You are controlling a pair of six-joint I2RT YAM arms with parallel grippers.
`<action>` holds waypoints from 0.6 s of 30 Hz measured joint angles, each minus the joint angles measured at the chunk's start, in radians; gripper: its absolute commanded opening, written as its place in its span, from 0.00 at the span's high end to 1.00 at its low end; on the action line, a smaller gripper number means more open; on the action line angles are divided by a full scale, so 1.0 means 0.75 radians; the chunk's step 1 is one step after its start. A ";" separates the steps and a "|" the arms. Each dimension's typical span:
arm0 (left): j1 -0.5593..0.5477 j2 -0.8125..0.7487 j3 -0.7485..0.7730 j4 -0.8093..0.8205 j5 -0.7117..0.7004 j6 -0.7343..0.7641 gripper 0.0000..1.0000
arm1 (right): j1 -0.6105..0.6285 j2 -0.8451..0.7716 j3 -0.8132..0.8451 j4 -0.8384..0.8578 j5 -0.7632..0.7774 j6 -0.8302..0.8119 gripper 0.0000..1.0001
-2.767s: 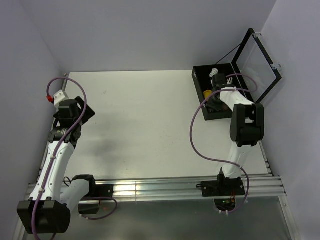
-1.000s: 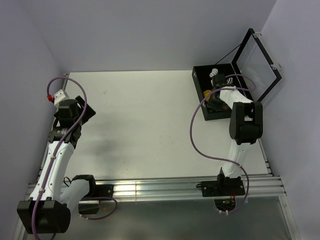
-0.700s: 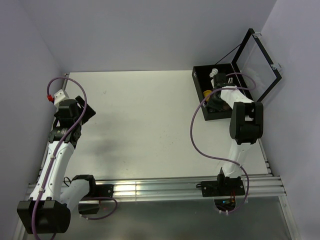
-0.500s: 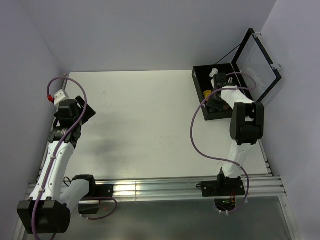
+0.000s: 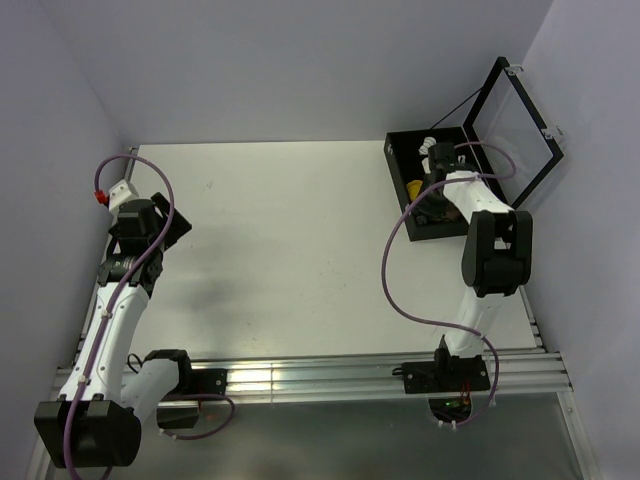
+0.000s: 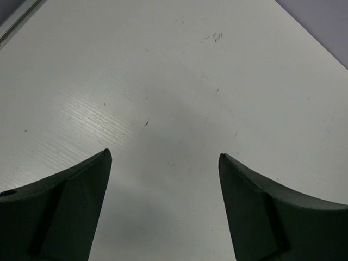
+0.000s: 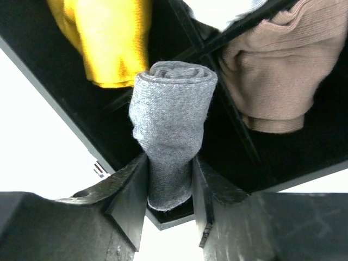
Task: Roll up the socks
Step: Place the sock in the storage box.
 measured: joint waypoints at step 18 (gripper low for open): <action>0.000 -0.001 -0.006 0.000 0.001 0.000 0.16 | -0.016 0.058 -0.034 0.051 -0.030 0.003 0.77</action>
